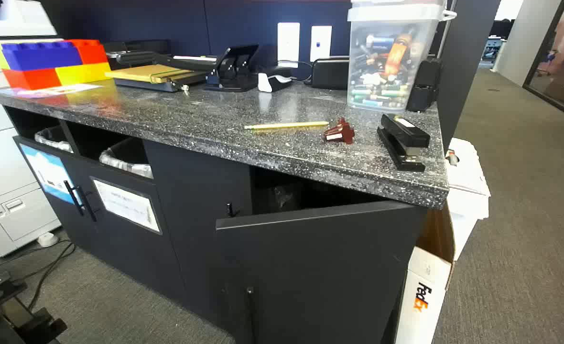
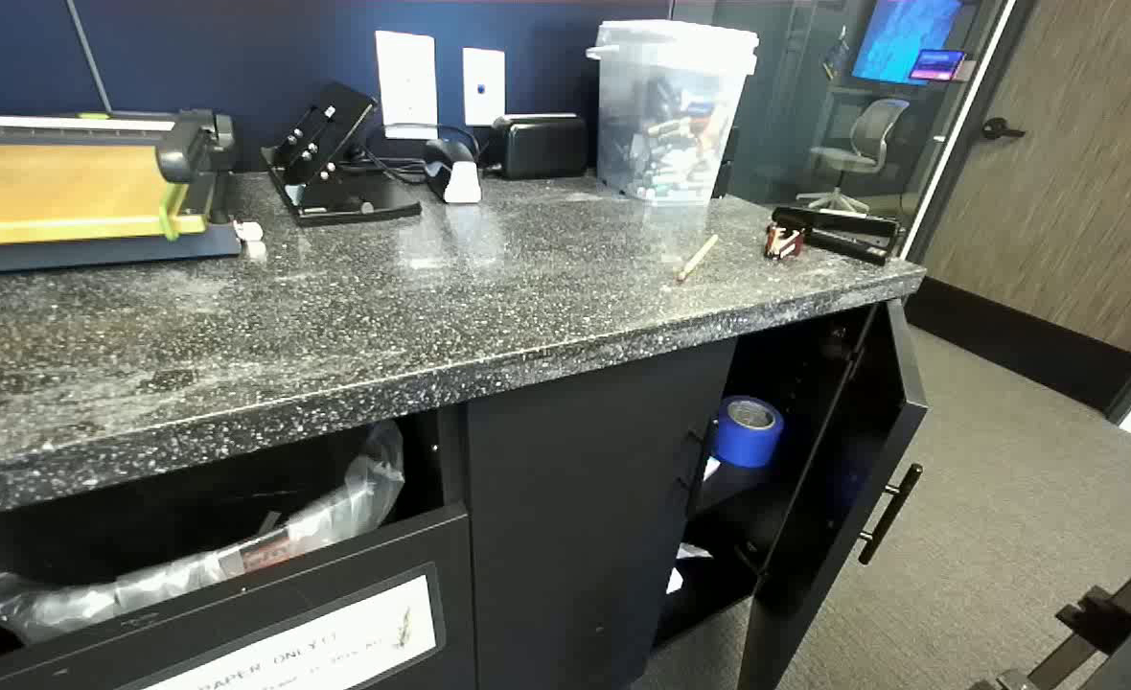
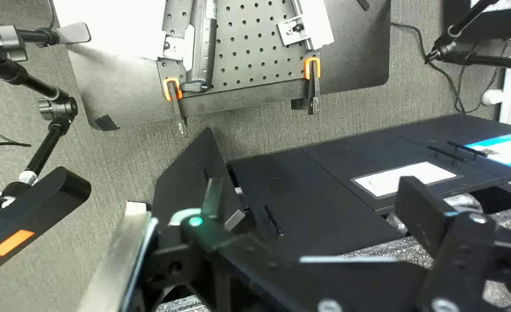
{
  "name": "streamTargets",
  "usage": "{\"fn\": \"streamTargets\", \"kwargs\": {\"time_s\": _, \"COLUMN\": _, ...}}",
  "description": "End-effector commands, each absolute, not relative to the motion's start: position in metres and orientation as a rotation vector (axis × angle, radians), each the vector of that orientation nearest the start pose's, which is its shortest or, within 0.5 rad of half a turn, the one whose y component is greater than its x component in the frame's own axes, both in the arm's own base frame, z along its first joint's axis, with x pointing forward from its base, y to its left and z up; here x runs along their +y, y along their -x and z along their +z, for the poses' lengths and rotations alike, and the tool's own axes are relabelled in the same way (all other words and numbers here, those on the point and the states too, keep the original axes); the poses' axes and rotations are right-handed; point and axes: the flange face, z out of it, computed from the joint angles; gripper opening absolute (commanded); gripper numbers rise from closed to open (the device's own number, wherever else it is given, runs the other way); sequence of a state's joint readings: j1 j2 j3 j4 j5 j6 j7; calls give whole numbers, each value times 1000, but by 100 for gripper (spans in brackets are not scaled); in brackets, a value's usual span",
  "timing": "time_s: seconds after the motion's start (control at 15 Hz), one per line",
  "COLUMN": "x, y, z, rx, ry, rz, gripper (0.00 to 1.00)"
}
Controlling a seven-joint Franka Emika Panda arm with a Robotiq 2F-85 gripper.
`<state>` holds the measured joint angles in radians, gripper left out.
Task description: Open the left cabinet door.
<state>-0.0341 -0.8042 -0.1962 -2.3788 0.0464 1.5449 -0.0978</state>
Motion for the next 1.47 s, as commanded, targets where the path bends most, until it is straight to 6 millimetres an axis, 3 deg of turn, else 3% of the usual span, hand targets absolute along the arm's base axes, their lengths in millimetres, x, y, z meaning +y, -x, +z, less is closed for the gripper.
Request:
{"fn": "streamTargets", "kwargs": {"time_s": 0.0, "x": -81, "y": -292, "z": 580, "rx": 103, "ry": 2949, "rz": 19, "gripper": 100}}
{"fn": "streamTargets", "kwargs": {"time_s": 0.47, "x": -81, "y": -292, "z": 581, "rx": 103, "ry": 2949, "rz": 16, "gripper": 100}}
{"fn": "streamTargets", "kwargs": {"time_s": 0.6, "x": -51, "y": -312, "z": 561, "rx": 119, "ry": 2982, "rz": 73, "gripper": 100}}
{"fn": "streamTargets", "kwargs": {"time_s": 0.87, "x": 17, "y": -366, "z": 505, "rx": 162, "ry": 3067, "rz": 177, "gripper": 100}}
{"fn": "streamTargets", "kwargs": {"time_s": 1.07, "x": 58, "y": -408, "z": 450, "rx": 202, "ry": 3133, "rz": 213, "gripper": 100}}
{"fn": "streamTargets", "kwargs": {"time_s": 1.4, "x": 99, "y": -471, "z": 342, "rx": 251, "ry": 3164, "rz": 139, "gripper": 100}}
